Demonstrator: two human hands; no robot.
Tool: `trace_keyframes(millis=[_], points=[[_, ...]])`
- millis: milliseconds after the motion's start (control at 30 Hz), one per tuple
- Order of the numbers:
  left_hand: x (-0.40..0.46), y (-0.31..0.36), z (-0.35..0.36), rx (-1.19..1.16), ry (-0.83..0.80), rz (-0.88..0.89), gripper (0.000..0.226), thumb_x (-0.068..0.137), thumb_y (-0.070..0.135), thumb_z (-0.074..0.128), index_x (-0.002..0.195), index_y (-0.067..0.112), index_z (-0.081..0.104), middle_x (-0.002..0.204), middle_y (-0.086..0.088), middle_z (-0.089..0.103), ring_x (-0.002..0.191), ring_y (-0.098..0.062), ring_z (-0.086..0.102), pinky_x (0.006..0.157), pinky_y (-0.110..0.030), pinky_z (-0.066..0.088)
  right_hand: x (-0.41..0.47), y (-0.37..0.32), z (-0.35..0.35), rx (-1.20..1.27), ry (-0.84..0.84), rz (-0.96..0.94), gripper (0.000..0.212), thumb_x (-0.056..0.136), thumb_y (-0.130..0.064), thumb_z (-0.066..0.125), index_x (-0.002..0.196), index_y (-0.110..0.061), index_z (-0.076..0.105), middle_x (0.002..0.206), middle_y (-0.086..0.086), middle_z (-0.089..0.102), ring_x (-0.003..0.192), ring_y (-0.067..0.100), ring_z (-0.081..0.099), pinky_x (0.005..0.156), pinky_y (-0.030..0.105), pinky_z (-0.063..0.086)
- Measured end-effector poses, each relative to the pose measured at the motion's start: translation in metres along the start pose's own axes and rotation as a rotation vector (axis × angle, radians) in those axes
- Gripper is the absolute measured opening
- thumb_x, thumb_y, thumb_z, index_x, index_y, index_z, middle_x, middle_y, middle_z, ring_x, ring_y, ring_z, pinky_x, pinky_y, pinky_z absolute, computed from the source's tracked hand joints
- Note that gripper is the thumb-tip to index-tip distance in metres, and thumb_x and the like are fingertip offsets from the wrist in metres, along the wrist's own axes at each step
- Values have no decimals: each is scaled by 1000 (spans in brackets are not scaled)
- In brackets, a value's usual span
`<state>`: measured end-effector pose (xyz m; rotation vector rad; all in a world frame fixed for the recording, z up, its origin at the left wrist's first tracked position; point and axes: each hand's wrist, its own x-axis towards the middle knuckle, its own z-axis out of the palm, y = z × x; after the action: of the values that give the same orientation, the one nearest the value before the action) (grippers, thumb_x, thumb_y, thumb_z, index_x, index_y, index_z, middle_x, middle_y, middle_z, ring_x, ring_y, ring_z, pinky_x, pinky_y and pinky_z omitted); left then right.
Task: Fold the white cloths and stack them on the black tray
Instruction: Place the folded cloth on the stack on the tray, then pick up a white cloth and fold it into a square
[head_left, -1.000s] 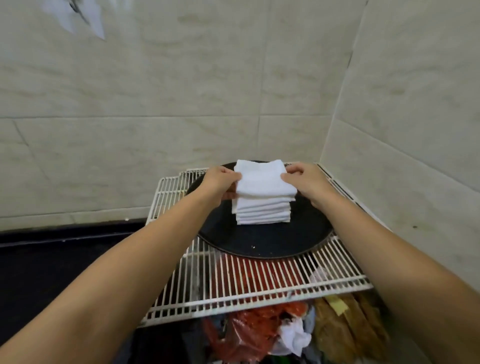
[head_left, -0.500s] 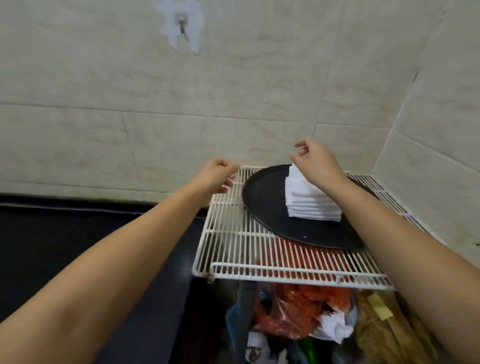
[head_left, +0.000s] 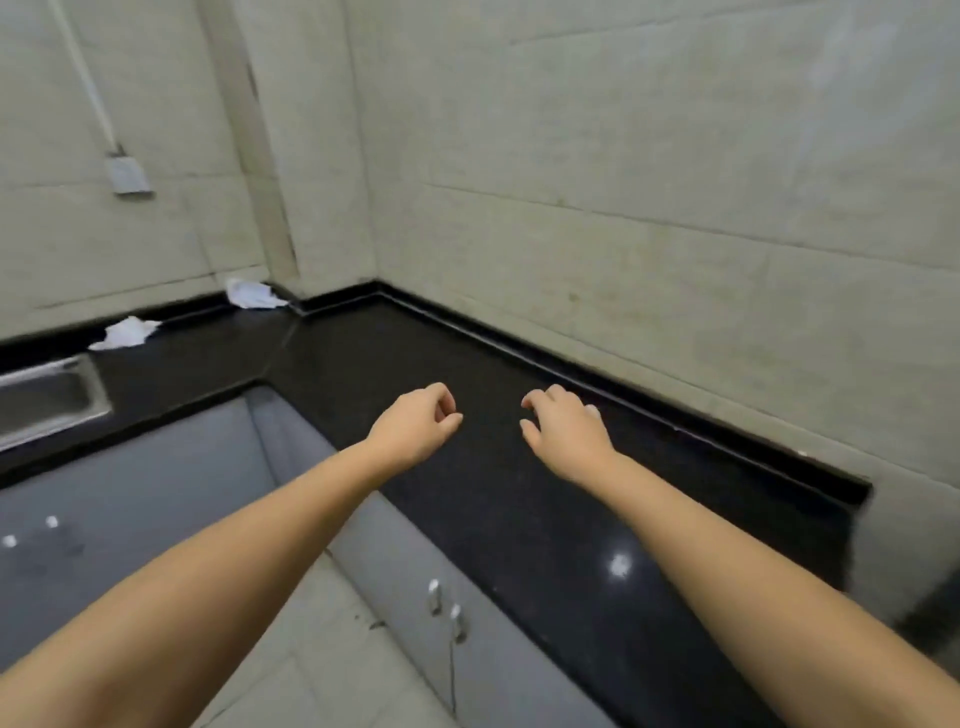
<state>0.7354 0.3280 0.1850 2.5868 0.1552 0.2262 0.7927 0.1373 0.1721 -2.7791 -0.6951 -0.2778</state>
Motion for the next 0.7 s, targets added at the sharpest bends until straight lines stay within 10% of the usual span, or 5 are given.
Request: trace_keyframes(millis=[700], points=[[134, -412, -132, -116, 198, -669, 17, 91, 24, 55, 98, 10, 60, 89, -4, 60, 84, -21, 57, 71, -25, 40, 352, -304, 240, 37, -493, -459, 32, 97, -29, 41, 123, -17, 53, 123, 6, 53, 109, 25, 56, 93, 40, 44]])
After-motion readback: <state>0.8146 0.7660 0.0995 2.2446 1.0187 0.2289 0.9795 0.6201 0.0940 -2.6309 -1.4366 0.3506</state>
